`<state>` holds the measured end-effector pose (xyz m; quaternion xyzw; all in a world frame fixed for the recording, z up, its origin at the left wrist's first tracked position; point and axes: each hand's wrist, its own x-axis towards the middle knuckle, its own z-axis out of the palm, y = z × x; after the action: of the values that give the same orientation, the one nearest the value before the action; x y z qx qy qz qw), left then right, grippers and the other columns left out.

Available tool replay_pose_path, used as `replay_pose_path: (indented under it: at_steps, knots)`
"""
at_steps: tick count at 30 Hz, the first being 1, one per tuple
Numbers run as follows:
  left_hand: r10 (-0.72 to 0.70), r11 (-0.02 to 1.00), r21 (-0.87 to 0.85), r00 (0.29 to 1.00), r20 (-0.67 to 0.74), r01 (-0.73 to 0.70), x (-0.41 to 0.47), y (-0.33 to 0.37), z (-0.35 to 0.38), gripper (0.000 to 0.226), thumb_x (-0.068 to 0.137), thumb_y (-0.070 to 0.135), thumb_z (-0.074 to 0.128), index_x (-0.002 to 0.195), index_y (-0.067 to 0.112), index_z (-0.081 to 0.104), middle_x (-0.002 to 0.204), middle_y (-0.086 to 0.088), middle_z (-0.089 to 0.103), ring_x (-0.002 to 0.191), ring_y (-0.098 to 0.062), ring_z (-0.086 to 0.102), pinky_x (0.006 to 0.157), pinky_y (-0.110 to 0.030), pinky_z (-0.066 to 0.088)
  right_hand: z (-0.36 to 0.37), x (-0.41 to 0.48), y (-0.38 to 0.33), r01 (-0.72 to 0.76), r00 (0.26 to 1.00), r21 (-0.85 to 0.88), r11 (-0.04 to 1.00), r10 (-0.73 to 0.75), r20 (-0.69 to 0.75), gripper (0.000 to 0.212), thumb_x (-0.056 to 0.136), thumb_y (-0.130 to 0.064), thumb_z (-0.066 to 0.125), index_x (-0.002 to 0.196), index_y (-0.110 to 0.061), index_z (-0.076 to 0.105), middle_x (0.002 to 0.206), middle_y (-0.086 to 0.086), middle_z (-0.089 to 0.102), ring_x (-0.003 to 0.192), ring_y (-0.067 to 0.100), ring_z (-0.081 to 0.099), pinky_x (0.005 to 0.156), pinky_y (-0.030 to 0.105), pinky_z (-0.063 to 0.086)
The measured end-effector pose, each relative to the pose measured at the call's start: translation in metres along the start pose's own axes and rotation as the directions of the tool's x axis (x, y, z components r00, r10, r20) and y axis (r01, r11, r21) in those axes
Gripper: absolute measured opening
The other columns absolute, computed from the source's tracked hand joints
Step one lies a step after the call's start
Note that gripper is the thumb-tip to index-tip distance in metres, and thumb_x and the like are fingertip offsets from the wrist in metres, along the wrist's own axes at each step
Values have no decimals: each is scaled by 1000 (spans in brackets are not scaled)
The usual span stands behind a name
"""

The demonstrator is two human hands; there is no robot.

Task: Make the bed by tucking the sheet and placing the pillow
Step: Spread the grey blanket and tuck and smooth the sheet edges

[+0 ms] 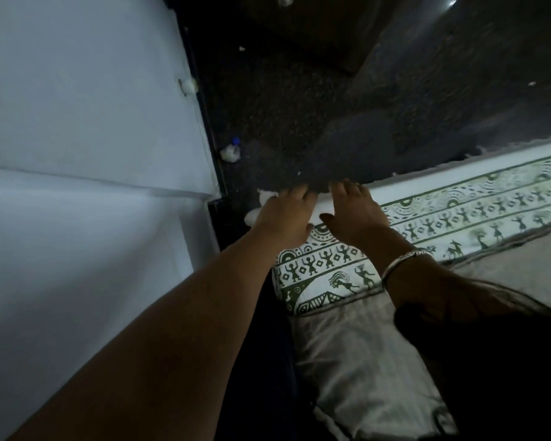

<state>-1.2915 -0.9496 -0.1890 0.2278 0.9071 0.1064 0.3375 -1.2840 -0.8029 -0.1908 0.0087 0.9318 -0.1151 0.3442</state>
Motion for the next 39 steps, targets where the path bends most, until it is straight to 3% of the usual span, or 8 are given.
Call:
replay_pose_path:
  at_steps: [3,8,16,20,25,29,34,39]
  knots:
    - [112,990,83,991,75,-118,-12,39,-29,77,88,36,58,149,16,16,156,-10,11,139,-33,19,109,-48,29,-34,-42,19,-52,998,-6,999,52,36,77,90,-41,57,149,-12,16,157,15,14,143,33,14,112,48,28]
    - [305,923,223,950,73,-313,-30,128,-90,81,86,37,60,149,14,14,158,-7,4,142,-32,15,109,-47,31,-92,-128,50,-149,988,70,986,150,-18,78,92,-46,52,149,-8,13,157,15,13,145,30,11,114,46,24]
    - [628,566,495,734,259,-659,-31,269,-149,83,88,41,55,150,11,8,159,-6,5,144,-29,14,110,-45,30,-125,-239,105,-460,803,405,791,564,-190,83,90,-52,50,149,-6,12,157,12,16,144,30,12,114,44,23]
    - [664,458,557,683,304,-693,-41,303,-158,85,88,40,57,150,13,7,159,-4,4,144,-28,12,112,-45,28,-124,-267,115,-476,737,499,724,638,-223,84,93,-54,43,151,-8,4,159,11,5,146,30,1,117,46,16]
    - [666,427,558,665,339,-712,-60,315,-142,88,88,42,57,150,12,2,159,-5,-1,145,-28,9,113,-45,25,-103,-290,131,-481,720,491,726,647,-251,84,92,-61,33,151,-9,2,159,11,0,146,29,-3,115,46,13]
    - [659,276,610,608,443,-743,-63,324,-137,87,90,42,54,150,11,0,159,-6,-3,145,-27,6,116,-44,20,-88,-297,129,-500,719,476,723,653,-237,84,92,-63,27,151,-8,2,159,13,-2,146,29,-4,115,46,12]
    - [661,370,583,646,382,-723,-55,339,-142,85,91,44,52,150,13,0,159,-5,-3,145,-26,6,115,-45,21,-89,-310,138,-480,712,490,727,650,-266,84,93,-62,29,151,-7,1,159,14,-3,146,28,-6,115,46,12]
    - [640,307,585,617,458,-751,-40,334,-139,88,89,40,57,150,12,0,159,-7,-1,145,-28,7,114,-46,23,-98,-302,150,-535,674,494,686,698,-239,85,92,-63,30,151,-8,2,159,14,-3,146,30,-6,116,47,13]
